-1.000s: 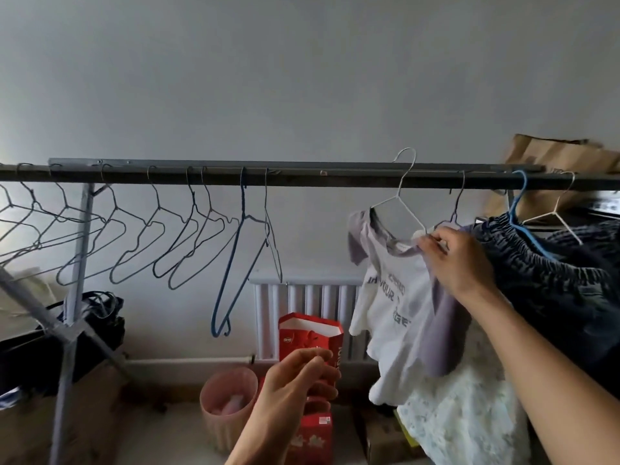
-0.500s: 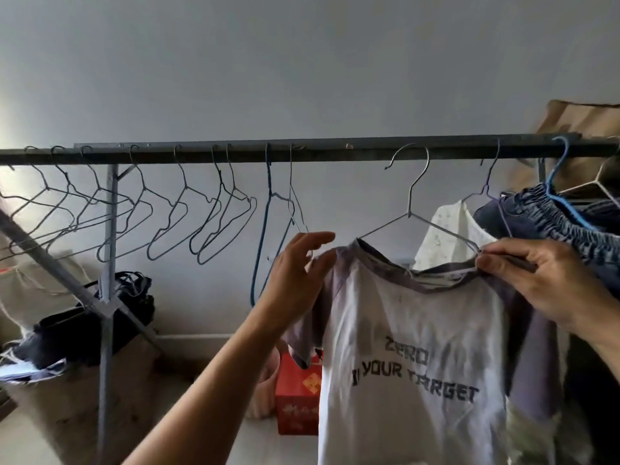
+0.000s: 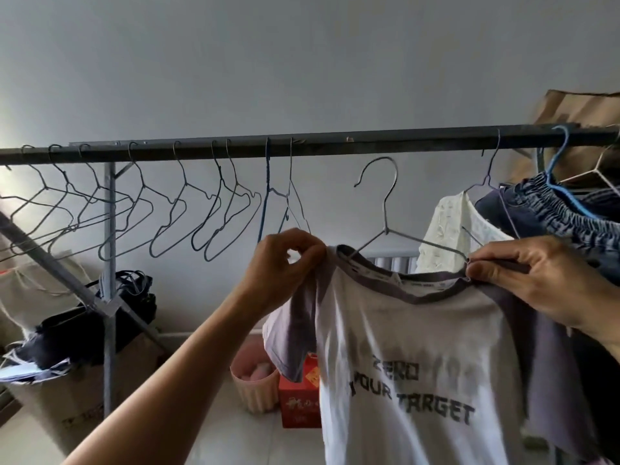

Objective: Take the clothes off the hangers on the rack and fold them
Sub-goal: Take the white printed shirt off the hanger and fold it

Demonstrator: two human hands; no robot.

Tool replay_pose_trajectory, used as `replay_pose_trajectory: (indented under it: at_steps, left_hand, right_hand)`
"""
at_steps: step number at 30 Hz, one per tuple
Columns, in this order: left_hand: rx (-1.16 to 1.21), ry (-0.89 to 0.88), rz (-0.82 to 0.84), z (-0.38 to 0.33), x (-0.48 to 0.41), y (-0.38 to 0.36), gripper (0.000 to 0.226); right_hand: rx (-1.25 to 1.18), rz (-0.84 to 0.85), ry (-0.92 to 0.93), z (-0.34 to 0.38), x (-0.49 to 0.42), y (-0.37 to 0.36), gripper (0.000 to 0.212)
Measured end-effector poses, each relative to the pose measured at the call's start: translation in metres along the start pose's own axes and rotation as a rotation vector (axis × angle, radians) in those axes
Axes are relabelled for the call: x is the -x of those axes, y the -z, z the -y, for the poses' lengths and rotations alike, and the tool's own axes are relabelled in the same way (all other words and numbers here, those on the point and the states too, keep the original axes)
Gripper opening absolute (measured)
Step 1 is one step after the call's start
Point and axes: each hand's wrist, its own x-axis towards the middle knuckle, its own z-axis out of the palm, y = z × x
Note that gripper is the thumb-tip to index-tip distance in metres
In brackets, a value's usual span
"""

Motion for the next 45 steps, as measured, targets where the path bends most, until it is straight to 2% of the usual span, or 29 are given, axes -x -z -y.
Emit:
replay_pose_trajectory:
  at_steps: [3, 7, 11, 18, 20, 24, 26, 32, 36, 38, 41, 42, 44, 45]
  left_hand:
    - [0.137, -0.037, -0.062, -0.015, 0.001, -0.004, 0.025]
    - [0.051, -0.142, -0.048, -0.02, 0.005, -0.008, 0.017]
    - [-0.003, -0.114, -0.097, -0.008, 0.012, -0.003, 0.018]
    - [-0.073, -0.051, -0.147, 0.007, 0.021, 0.016, 0.019]
    - [-0.086, -0.032, -0.169, 0.011, 0.023, 0.023, 0.019]
    - [-0.108, -0.018, -0.201, 0.015, 0.019, 0.031, 0.019]
    - [-0.135, -0.033, -0.21, 0.016, 0.018, 0.035, 0.02]
    - [-0.184, 0.003, -0.231, 0.021, 0.021, 0.046, 0.02]
    - [-0.193, 0.109, -0.351, 0.026, 0.022, 0.057, 0.016]
    - [-0.201, 0.159, -0.402, 0.024, 0.023, 0.059, 0.015]
    - [-0.166, 0.188, -0.433, 0.019, 0.023, 0.056, 0.015]
    - [-0.161, 0.183, -0.43, 0.018, 0.022, 0.055, 0.015]
    - [-0.169, 0.151, -0.4, 0.013, 0.023, 0.054, 0.015]
    - [-0.172, 0.135, -0.375, 0.01, 0.025, 0.052, 0.015]
  right_hand:
    - [-0.028, 0.048, -0.003, 0.001, -0.004, -0.012, 0.008]
    - [-0.054, -0.025, 0.021, 0.004, -0.011, -0.03, 0.01]
    - [-0.152, -0.172, 0.037, 0.004, -0.013, -0.047, 0.01]
    - [-0.16, -0.307, -0.002, -0.011, -0.021, -0.052, 0.022]
    - [-0.203, -0.282, -0.046, -0.011, -0.021, -0.051, 0.027]
    - [-0.188, -0.095, -0.131, -0.015, -0.019, -0.056, 0.025]
    - [-0.198, -0.072, -0.136, -0.015, -0.018, -0.059, 0.025]
    - [-0.172, -0.22, -0.1, -0.017, -0.023, -0.067, 0.028]
    - [-0.159, -0.422, -0.097, -0.034, -0.025, -0.065, 0.027]
    - [-0.089, -0.333, -0.137, -0.04, -0.024, -0.064, 0.025]
    - [0.04, 0.101, -0.272, -0.044, -0.019, -0.071, 0.022]
    - [0.046, 0.178, -0.308, -0.042, -0.016, -0.074, 0.018]
    - [-0.038, 0.146, -0.331, -0.033, -0.013, -0.077, 0.012]
    - [-0.123, 0.117, -0.327, -0.026, -0.014, -0.077, 0.023]
